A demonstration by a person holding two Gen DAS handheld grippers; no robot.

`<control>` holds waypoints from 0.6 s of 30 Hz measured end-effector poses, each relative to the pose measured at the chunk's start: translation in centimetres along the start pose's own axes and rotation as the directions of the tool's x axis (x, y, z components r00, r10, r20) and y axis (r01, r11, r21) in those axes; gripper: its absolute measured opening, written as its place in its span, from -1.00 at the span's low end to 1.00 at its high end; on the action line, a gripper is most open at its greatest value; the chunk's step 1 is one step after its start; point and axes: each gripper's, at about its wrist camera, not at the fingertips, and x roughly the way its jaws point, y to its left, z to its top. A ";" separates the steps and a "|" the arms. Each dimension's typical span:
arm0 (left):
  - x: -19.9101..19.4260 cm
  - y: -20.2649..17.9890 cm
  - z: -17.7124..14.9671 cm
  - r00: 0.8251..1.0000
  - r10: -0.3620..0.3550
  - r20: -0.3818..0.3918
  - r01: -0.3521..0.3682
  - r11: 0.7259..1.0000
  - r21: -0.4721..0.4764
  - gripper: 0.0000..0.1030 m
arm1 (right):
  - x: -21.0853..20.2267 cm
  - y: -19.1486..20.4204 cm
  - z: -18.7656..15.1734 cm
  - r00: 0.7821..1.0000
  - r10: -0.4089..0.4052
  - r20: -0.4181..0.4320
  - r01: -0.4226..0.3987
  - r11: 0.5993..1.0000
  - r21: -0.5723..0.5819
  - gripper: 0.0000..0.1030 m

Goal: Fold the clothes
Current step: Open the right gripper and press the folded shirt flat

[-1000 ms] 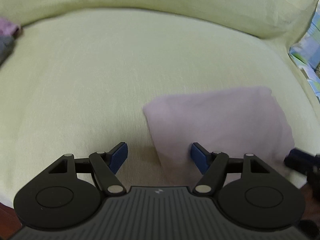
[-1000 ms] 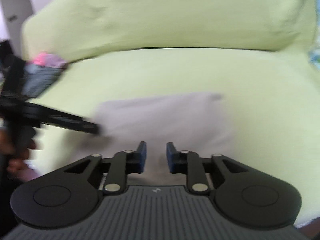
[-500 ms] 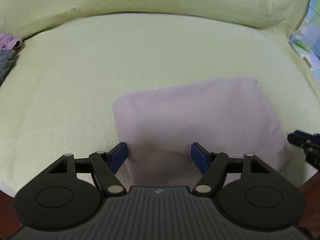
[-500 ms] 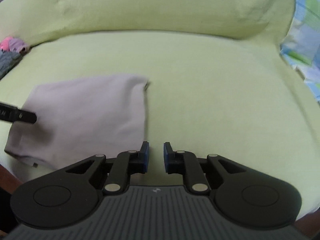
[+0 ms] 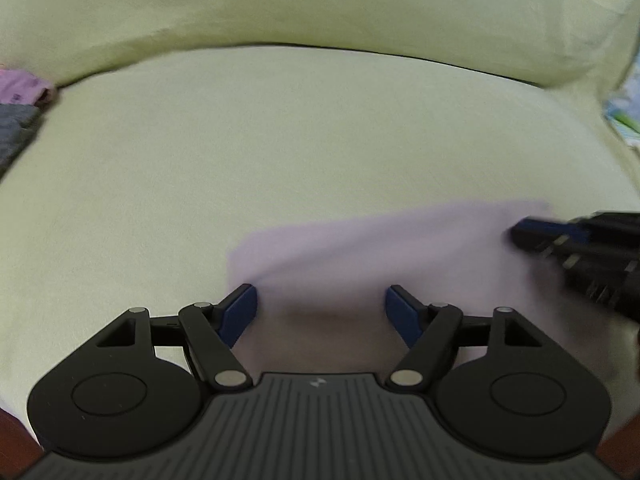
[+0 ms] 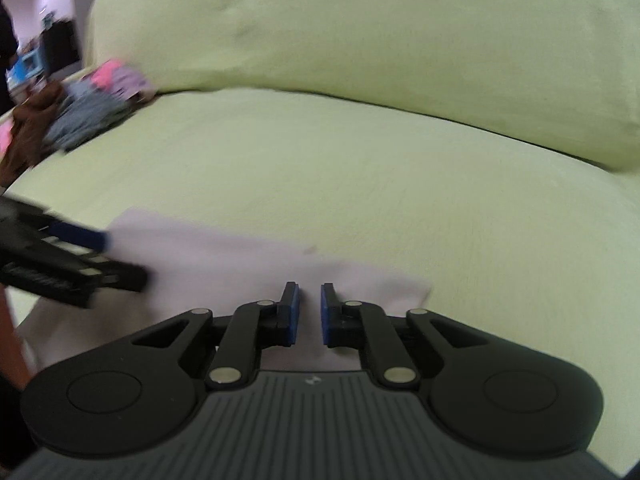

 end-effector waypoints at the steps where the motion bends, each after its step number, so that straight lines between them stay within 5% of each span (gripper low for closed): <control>1: 0.2 0.7 0.3 1.000 0.025 -0.002 -0.025 0.999 -0.020 0.66 | 0.0 -0.8 0.0 1.000 0.007 -0.002 -0.007 1.000 0.023 -1.00; 5: -0.9 2.1 1.3 0.998 0.064 0.018 -0.063 0.995 -0.080 0.54 | -1.3 -0.4 0.2 1.000 0.016 0.012 -0.016 1.000 -0.027 -0.85; 7: -1.7 1.3 1.4 0.998 0.048 0.051 -0.046 0.998 -0.032 0.55 | -2.2 -0.1 -0.1 0.996 0.087 0.010 -0.086 0.995 -0.042 -0.87; 11: -1.3 0.5 1.0 0.998 0.050 0.040 -0.051 0.998 0.042 0.55 | -2.3 0.8 -0.6 0.999 0.046 -0.004 -0.046 0.990 -0.136 -0.78; 18: -0.4 2.3 0.8 0.996 0.080 0.040 -0.080 0.997 -0.004 0.56 | -2.1 -4.1 -0.1 0.999 0.052 -0.015 -0.051 0.995 0.087 -0.43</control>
